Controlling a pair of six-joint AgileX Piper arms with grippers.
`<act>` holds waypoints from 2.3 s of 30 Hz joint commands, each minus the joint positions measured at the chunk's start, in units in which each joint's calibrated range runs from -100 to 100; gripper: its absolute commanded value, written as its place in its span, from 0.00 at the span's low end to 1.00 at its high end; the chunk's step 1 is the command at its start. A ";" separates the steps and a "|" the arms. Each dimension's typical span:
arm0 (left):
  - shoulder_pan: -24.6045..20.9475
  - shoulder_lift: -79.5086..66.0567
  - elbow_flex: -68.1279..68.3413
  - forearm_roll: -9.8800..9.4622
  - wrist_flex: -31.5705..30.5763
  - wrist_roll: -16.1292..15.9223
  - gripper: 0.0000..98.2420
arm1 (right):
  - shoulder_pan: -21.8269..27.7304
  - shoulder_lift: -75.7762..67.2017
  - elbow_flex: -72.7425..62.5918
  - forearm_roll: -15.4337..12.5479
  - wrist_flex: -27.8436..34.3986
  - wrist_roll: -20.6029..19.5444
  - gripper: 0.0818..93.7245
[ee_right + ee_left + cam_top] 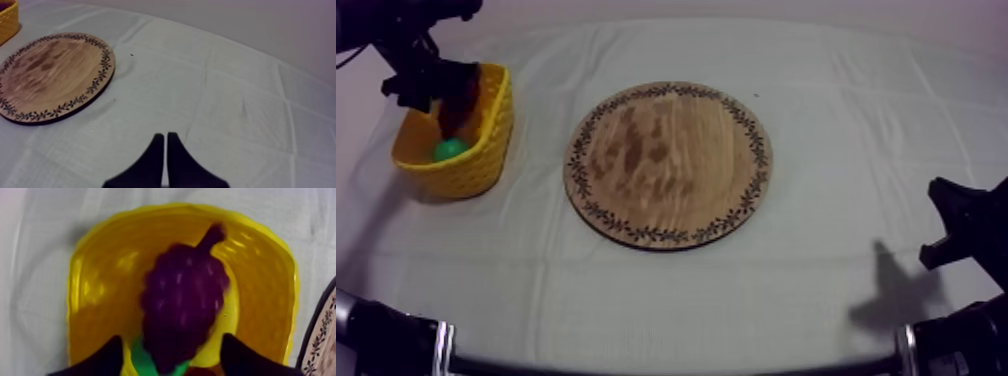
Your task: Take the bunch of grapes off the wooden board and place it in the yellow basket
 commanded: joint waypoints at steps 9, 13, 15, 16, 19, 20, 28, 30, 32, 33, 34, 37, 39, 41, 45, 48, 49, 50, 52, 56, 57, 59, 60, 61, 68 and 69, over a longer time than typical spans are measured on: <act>0.86 -2.35 0.98 -0.65 -0.95 2.81 0.96 | -0.02 -0.01 -0.03 0.01 0.00 0.00 0.00; 0.69 -4.29 0.28 0.03 -2.06 3.00 0.89 | -0.02 -0.01 -0.03 0.01 0.00 0.00 0.00; 0.39 -5.82 -0.22 0.77 -3.11 2.81 0.79 | -0.02 -0.01 -0.03 0.01 0.00 0.00 0.00; 0.28 -6.73 -0.39 1.12 -3.65 2.67 0.74 | -0.02 -0.01 -0.03 0.01 0.00 0.00 0.00; 0.14 -10.03 0.03 1.76 -5.55 2.46 0.59 | -0.02 -0.01 -0.03 0.01 0.00 0.00 0.00; 0.13 -11.30 0.48 1.96 -6.30 2.32 0.55 | -0.02 -0.01 -0.03 0.01 0.00 0.00 0.00; 0.06 -24.51 5.20 5.07 -9.67 -0.57 0.18 | -0.02 -0.01 -0.03 0.01 0.00 0.00 0.00; -0.09 -29.03 6.86 5.68 -10.46 -1.47 0.10 | -0.02 -0.01 -0.03 0.01 0.00 0.00 0.00; -0.51 -33.98 9.15 6.08 -12.07 -2.04 0.05 | -0.02 -0.01 -0.03 0.01 0.00 0.00 0.00; -0.87 -36.65 10.65 6.32 -13.34 -2.33 0.04 | -0.02 -0.01 -0.03 0.01 0.00 0.00 0.00; -1.29 -39.45 12.37 6.55 -14.86 -2.63 0.03 | -0.02 -0.01 -0.03 0.01 0.00 0.00 0.00; -2.35 -48.45 18.45 6.88 -19.54 -3.23 0.01 | -0.02 -0.01 -0.03 0.01 0.00 0.00 0.00; -3.13 -54.50 22.88 6.98 -22.27 -3.04 0.01 | -0.02 -0.01 -0.03 0.01 0.00 0.00 0.00; -3.82 -60.42 27.35 7.03 -24.19 -2.76 0.00 | -0.02 -0.01 -0.03 0.01 0.00 0.00 0.00; -5.00 -72.50 37.14 7.16 -26.25 -3.28 0.00 | -0.02 -0.01 -0.03 0.01 0.00 0.00 0.00; -5.30 -81.72 45.11 7.28 -27.35 -4.47 0.00 | -0.02 -0.01 -0.03 0.01 0.00 0.02 0.00; -5.20 -84.54 47.58 7.30 -27.65 -4.82 0.00 | -0.02 -0.01 -0.03 0.01 0.00 0.01 0.00; -5.08 -87.12 49.94 7.32 -28.03 -5.07 0.00 | -0.02 -0.01 -0.03 0.01 0.00 0.01 0.00; -4.93 -91.54 54.25 7.33 -28.85 -5.45 0.00 | -0.02 -0.01 -0.03 0.01 0.00 0.00 0.00; -4.55 -97.71 61.23 7.13 -30.46 -5.78 0.00 | -0.02 -0.01 -0.03 0.01 0.00 0.00 0.00; -4.50 -99.00 62.75 7.11 -30.92 -5.87 0.00 | -0.02 -0.01 -0.03 0.01 0.00 0.02 0.00; -4.42 -101.42 65.56 7.07 -31.88 -6.10 0.00 | -0.02 -0.01 -0.03 0.01 0.00 0.02 0.00; -4.38 -102.47 66.85 7.05 -32.28 -6.22 0.00 | -0.02 -0.01 -0.03 0.01 0.00 0.01 0.00; -4.36 -103.47 68.02 7.04 -32.59 -6.37 0.00 | -0.02 -0.01 -0.03 0.01 0.00 0.01 0.00; -4.35 -108.57 73.54 9.92 -33.56 -9.51 0.00 | -0.02 -0.01 -0.03 0.01 0.00 0.01 0.00; -4.34 -108.84 73.84 10.43 -33.67 -9.95 0.00 | -0.02 -0.01 -0.03 0.01 0.00 0.02 0.00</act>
